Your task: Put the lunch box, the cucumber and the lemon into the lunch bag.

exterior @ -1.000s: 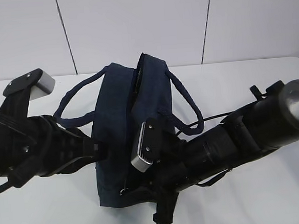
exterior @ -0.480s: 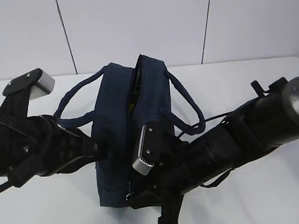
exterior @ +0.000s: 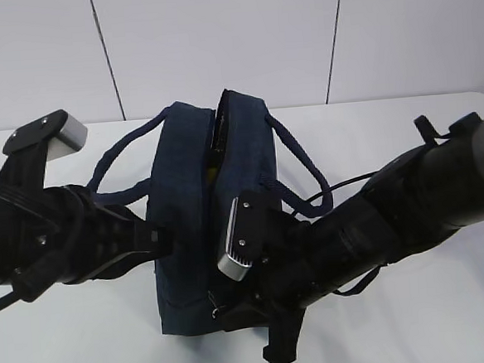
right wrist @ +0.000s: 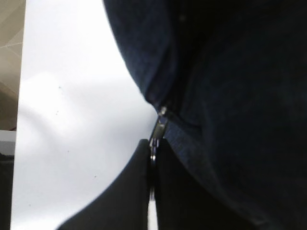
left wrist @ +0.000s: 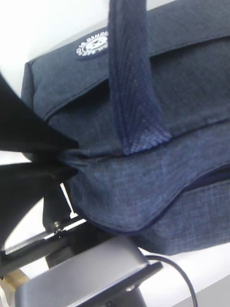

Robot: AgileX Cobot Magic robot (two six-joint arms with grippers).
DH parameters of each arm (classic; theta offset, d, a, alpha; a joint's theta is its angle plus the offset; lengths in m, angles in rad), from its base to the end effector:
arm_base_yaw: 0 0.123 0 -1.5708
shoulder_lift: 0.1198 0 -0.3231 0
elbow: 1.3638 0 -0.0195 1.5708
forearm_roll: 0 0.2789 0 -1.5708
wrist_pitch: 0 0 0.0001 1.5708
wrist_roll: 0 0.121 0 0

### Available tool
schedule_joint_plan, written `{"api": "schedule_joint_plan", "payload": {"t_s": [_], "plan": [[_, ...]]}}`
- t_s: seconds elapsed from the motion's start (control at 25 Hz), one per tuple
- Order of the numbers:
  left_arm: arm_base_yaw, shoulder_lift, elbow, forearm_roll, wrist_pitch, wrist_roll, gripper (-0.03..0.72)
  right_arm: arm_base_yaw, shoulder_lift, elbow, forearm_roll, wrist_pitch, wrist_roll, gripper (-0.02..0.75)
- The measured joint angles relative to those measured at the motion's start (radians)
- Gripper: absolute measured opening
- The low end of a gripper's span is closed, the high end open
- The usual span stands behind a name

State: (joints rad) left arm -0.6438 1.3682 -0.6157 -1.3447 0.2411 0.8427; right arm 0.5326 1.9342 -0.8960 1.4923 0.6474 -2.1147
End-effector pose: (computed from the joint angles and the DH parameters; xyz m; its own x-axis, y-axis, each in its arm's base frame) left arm 0.2175 -0.1986 0.2105 -0.8082 0.0284 -0.5882 0.3857 0.7802 -0.4924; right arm 0.2898 0.2554 0.1116 -0.1763 -0.6595 -0.7308 -0.9825 0.1637 0.0893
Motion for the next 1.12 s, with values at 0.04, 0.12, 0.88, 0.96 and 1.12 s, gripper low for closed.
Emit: {"api": "schedule_joint_plan", "payload": {"t_s": [0.04, 0.12, 0.88, 0.96, 1.12], "plan": [[0.0, 0.0, 0.0, 0.0, 0.0, 0.0, 0.006, 0.0, -0.005, 0.0, -0.012, -0.003, 0.011, -0.013], [0.0, 0.0, 0.0, 0.0, -0.004, 0.0, 0.006, 0.0, -0.017, 0.0, -0.03, -0.003, 0.025, -0.013], [0.0, 0.0, 0.0, -0.002, -0.015, 0.0, 0.006, 0.0, -0.073, 0.0, -0.17, -0.003, 0.156, -0.013], [0.0, 0.0, 0.0, -0.002, -0.017, 0.0, 0.006, 0.0, -0.083, 0.0, -0.183, -0.003, 0.164, -0.013], [0.0, 0.0, 0.0, -0.002, -0.033, 0.0, 0.006, 0.0, -0.104, 0.0, -0.197, -0.003, 0.178, -0.013]]}}
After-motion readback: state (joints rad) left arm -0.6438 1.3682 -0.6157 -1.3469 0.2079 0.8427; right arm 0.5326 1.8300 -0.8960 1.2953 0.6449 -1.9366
